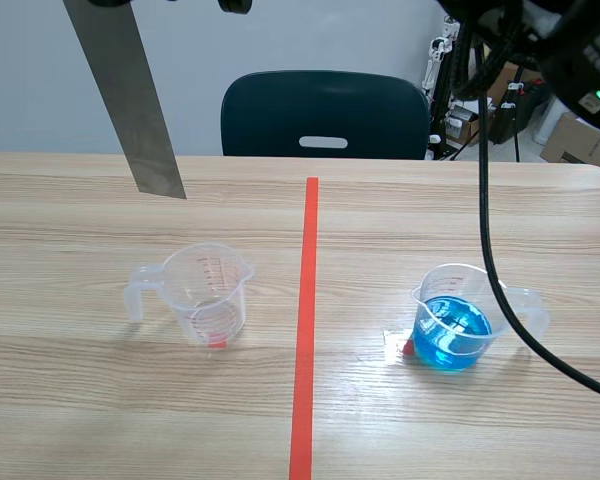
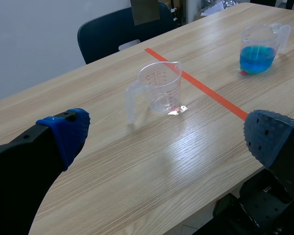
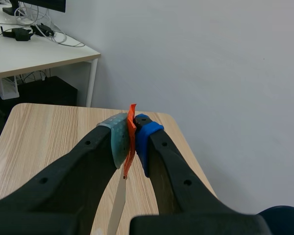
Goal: Do the redox reaction experiment. move the plate over the blue solution
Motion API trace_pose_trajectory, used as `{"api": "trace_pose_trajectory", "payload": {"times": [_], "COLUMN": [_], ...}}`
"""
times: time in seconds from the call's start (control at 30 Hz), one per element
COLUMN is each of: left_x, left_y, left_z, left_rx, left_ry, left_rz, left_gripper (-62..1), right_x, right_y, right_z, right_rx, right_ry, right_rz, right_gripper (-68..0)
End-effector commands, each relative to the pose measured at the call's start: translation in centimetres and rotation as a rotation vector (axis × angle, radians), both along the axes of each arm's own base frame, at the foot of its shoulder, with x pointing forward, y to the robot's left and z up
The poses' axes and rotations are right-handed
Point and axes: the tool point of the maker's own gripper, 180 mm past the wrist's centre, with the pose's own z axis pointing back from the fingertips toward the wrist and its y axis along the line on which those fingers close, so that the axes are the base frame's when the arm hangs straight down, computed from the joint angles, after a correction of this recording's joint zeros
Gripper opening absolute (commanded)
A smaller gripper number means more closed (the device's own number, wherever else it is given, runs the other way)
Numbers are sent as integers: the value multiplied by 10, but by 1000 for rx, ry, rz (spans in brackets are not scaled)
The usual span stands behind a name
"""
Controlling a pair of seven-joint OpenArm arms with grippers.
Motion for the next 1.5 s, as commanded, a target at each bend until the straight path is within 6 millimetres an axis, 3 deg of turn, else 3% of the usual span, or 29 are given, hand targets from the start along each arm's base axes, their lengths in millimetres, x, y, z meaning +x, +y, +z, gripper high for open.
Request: {"api": "trace_pose_trajectory", "payload": {"times": [0.0, 0.37, 0.6, 1.47], "left_x": [2, 2, 2, 4], "left_y": [-2, -2, -2, -2], "left_z": [7, 7, 7, 7], "left_rx": [-18, -19, -19, -20], "left_ry": [-28, -27, -27, -33], "left_rz": [4, 4, 4, 3], "left_gripper": [14, 14, 14, 14], "right_x": [3, 8, 19, -27], "right_y": [-3, -9, -24, -78], "right_z": [14, 10, 15, -2], "right_rx": [22, 6, 34, -36], "right_ry": [-29, -30, -20, -57], "right_rz": [-11, -32, -86, -136], "right_gripper": [-673, -673, -673, -673]}}
